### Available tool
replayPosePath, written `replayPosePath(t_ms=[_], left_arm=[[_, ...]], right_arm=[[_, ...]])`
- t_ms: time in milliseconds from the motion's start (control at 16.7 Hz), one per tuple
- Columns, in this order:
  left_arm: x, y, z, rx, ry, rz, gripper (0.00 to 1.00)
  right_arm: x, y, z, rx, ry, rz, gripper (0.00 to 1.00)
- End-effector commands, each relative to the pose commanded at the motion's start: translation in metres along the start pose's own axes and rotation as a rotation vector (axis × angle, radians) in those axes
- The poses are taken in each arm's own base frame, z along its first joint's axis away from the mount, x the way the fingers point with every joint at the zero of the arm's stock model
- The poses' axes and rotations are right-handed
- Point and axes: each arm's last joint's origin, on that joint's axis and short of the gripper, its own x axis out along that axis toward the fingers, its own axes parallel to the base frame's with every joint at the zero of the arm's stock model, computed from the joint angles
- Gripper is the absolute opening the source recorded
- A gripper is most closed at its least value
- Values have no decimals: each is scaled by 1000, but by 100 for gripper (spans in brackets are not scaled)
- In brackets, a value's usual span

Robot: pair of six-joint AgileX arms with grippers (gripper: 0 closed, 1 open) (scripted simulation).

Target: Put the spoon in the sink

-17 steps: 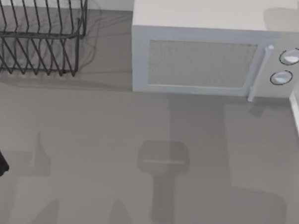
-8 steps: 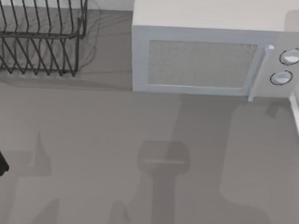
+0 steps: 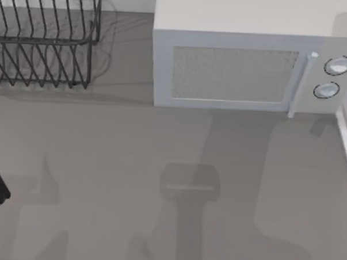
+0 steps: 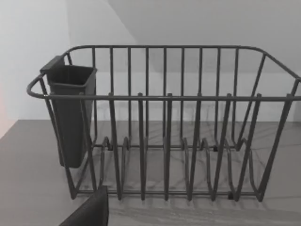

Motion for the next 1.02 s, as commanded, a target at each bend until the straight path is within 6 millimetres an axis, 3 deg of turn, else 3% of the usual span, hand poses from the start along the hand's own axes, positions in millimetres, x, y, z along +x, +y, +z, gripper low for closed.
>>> replayPosePath(t_ms=[660,1020], left_arm=[[0,0,0,0,0,0,100],[0,0,0,0,0,0,100]], right_arm=[[0,0,0,0,0,0,98],[0,0,0,0,0,0,100]])
